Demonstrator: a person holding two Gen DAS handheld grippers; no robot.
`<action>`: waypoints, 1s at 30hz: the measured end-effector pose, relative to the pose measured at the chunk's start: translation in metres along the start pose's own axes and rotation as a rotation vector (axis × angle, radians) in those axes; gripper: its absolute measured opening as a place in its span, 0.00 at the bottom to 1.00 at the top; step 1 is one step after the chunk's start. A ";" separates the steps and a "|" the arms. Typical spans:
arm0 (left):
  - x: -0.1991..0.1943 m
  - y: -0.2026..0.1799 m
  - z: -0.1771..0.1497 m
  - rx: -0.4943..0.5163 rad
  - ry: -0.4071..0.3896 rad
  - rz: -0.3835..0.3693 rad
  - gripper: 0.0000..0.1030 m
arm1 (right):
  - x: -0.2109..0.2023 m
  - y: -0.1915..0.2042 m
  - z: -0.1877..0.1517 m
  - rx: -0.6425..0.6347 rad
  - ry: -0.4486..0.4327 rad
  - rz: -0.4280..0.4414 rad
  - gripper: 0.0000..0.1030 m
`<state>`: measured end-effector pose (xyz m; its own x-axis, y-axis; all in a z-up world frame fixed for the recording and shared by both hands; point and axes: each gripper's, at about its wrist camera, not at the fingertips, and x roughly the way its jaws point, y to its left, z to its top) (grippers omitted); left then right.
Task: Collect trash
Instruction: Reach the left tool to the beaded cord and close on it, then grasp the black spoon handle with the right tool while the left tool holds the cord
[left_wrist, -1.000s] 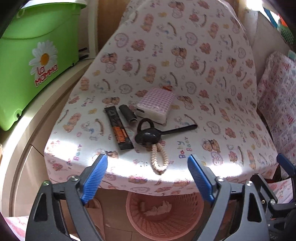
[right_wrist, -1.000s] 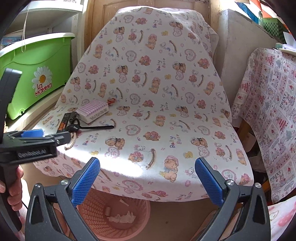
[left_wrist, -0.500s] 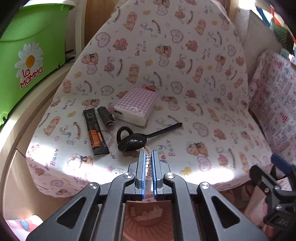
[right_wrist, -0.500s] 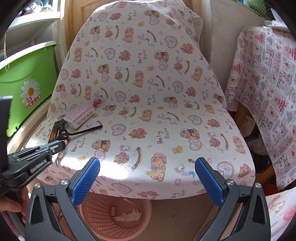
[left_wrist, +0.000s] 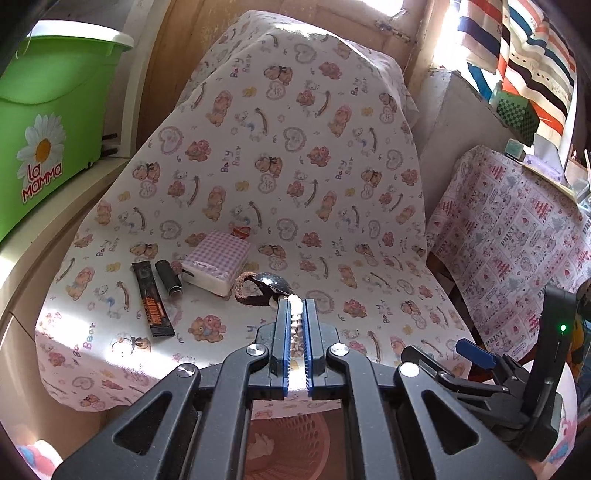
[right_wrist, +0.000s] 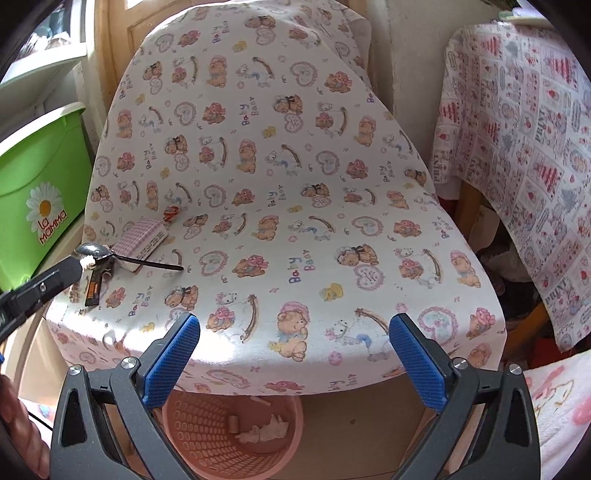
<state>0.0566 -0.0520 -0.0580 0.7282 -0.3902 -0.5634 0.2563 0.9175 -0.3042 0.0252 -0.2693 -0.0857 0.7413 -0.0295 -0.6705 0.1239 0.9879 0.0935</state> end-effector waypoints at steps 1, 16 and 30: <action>0.001 0.004 0.002 -0.023 0.005 -0.009 0.05 | 0.001 0.003 0.000 -0.018 0.004 0.005 1.00; -0.018 0.018 0.013 -0.025 -0.039 0.057 0.05 | 0.025 0.053 0.012 -0.158 0.005 0.179 1.00; -0.042 0.057 0.017 -0.087 -0.052 0.153 0.05 | 0.046 0.101 0.004 -0.147 0.045 0.287 0.95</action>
<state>0.0514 0.0181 -0.0385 0.7870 -0.2397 -0.5685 0.0855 0.9549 -0.2843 0.0744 -0.1712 -0.1038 0.7021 0.2566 -0.6643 -0.1847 0.9665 0.1781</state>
